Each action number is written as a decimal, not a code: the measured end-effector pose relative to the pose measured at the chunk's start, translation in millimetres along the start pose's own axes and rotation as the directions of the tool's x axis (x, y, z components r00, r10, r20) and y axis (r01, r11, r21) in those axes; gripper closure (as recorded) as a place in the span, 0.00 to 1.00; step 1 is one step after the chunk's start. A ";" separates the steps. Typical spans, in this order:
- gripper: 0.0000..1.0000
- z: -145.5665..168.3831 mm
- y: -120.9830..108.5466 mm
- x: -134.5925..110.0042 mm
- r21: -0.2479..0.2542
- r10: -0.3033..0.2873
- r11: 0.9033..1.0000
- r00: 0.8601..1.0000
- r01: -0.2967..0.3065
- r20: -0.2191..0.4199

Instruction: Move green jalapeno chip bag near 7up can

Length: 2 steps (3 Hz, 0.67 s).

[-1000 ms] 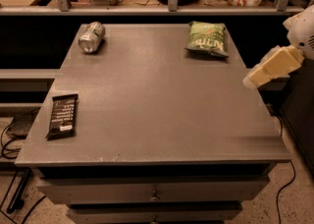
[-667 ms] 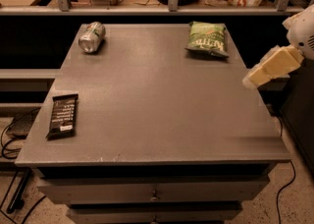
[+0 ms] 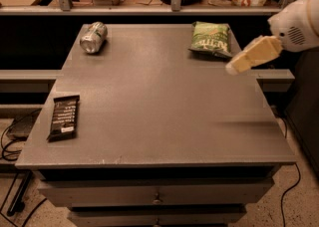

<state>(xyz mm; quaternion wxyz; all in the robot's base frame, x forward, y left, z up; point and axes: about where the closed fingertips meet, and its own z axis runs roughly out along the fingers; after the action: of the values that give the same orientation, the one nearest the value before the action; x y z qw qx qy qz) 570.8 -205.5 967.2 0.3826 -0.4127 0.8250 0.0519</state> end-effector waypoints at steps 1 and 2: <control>0.00 41.0 -24.5 -27.2 -0.027 0.047 0.999 0.996 -0.045 0.076; 0.00 69.9 -47.2 -37.9 -0.042 0.079 0.996 0.991 -0.075 0.109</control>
Offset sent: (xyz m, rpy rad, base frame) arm 0.1287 0.0223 -0.0189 0.1915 -0.0211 -0.0179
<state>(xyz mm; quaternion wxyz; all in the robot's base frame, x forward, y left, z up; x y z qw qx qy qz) 659.9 -184.0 954.6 0.4177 -0.3841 0.8167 0.1049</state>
